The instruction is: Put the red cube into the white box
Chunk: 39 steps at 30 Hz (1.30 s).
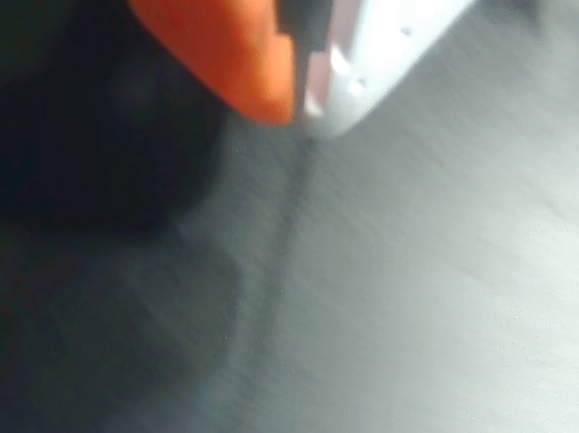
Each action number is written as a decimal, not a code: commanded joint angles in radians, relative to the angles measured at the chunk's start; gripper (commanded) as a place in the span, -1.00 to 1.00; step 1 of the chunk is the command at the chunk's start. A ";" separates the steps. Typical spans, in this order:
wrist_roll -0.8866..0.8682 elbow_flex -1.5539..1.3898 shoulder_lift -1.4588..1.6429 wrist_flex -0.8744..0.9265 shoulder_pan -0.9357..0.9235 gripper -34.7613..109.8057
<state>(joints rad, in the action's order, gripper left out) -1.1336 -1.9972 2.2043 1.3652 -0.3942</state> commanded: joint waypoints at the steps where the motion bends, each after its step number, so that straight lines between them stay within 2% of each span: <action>1: -0.025 -0.014 0.018 -0.021 0.129 -0.52; 10: -0.132 -0.471 0.483 -0.147 0.273 -0.52; 18: -0.239 -0.758 0.991 0.012 0.301 -0.52; 27: -0.291 -0.805 0.991 0.035 0.305 -0.52; 34: -0.445 -0.957 0.991 -0.018 0.316 -0.52; 39: -0.446 -0.957 0.991 -0.017 0.325 -0.52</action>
<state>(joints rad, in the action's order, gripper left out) -1.5708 -2.9544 3.1891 1.3576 -0.0782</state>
